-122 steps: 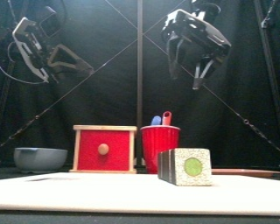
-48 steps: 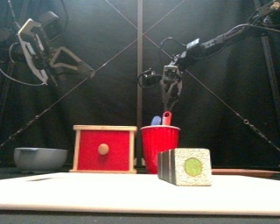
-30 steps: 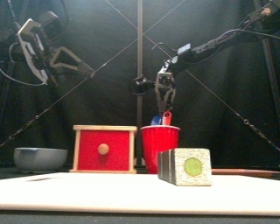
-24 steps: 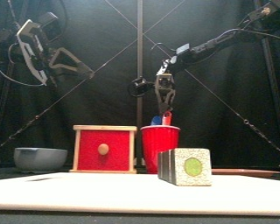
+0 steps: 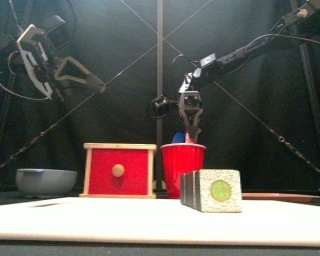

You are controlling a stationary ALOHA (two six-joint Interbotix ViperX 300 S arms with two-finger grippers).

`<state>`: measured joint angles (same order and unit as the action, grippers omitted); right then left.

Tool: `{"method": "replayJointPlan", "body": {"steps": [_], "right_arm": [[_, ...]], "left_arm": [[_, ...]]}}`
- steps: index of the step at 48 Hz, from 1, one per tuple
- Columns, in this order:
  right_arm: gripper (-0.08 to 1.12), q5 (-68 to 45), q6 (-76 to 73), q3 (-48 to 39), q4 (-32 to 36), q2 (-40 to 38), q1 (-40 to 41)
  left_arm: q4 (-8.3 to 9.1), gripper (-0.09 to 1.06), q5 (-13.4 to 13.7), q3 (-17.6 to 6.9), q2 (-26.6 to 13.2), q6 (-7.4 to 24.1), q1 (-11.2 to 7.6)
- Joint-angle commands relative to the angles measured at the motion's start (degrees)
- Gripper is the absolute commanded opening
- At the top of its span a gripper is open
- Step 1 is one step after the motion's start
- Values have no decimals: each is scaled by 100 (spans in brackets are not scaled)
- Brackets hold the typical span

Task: Place sushi on board then cut the sushi with the knife then place the pieces on the plate
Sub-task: Pick knife at handle with right hand

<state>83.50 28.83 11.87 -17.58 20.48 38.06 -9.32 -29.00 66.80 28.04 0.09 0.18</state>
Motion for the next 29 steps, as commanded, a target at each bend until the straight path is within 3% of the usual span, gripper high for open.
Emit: {"method": "replayJointPlan", "body": {"steps": [1, 29], "right_arm": [[95, 9, 9, 70, -18, -149, -53], [94, -26, -26, 88, 79, -88, -176]], "left_arm": [[-9, -3, -44, -70, 9, 9, 26], [0, -3, -44, -44, 9, 9, 79]]}}
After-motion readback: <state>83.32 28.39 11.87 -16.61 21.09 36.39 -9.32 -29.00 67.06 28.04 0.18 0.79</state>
